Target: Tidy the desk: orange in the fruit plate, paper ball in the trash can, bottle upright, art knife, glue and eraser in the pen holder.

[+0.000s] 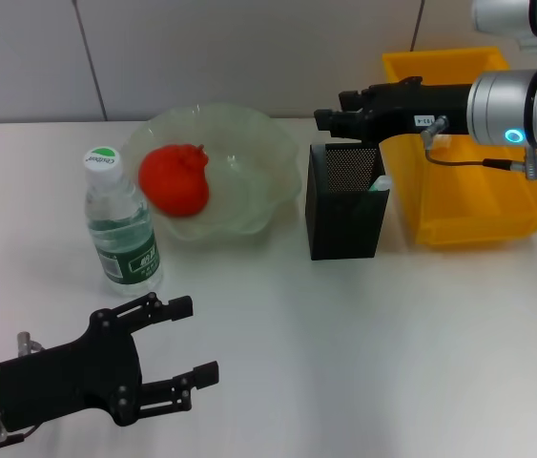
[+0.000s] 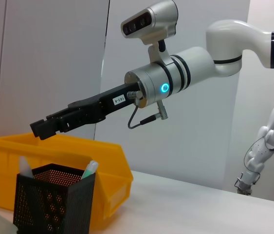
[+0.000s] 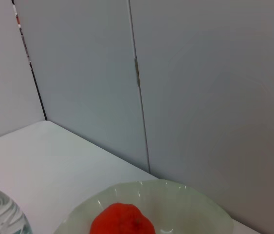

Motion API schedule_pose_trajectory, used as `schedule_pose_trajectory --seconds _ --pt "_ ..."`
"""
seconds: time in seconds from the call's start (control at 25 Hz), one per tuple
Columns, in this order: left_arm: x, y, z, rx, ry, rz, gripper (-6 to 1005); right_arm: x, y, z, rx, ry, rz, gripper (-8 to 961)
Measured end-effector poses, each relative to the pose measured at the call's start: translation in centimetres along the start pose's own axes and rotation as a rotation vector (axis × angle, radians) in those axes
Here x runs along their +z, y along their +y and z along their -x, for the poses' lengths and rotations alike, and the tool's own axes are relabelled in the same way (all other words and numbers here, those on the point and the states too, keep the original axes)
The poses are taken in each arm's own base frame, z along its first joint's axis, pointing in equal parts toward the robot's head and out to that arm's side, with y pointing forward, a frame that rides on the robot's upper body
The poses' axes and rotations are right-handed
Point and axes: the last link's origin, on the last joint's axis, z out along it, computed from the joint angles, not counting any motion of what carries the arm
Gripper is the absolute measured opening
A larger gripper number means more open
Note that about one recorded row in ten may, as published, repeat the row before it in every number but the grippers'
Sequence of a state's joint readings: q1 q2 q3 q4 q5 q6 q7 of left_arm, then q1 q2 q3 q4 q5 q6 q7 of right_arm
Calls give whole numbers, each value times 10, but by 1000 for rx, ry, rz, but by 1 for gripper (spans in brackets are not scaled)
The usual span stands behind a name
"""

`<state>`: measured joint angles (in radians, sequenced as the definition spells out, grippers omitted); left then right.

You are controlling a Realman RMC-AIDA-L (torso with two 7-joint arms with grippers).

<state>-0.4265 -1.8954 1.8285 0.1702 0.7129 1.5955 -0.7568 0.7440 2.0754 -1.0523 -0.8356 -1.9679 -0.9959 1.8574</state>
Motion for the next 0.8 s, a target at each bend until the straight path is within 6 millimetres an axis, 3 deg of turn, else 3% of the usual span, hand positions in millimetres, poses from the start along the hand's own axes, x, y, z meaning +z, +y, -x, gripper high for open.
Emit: schedule_pose_trajectory --seconds 0.16,0.28,0.48,0.6,0.64,0.68,0.8 --pt "0 0 0 0 0 0 841 -2 1 2 -1 -14 7 557" --pt "1 0 0 -3 1 1 841 -10 3 6 1 -104 23 606" --pt "5 1 0 -17 5 9 841 -34 18 5 8 -409 154 687" --pt "8 3 0 -24 11 13 841 -50 34 -13 -12 -518 260 736" --pt "9 3 0 -25 12 14 841 -61 44 -32 -30 -538 337 736" --pt "9 3 0 -25 12 14 841 -61 44 -32 -30 -538 337 736" --pt "11 3 0 -27 13 15 841 -76 55 -57 -50 -498 446 735"
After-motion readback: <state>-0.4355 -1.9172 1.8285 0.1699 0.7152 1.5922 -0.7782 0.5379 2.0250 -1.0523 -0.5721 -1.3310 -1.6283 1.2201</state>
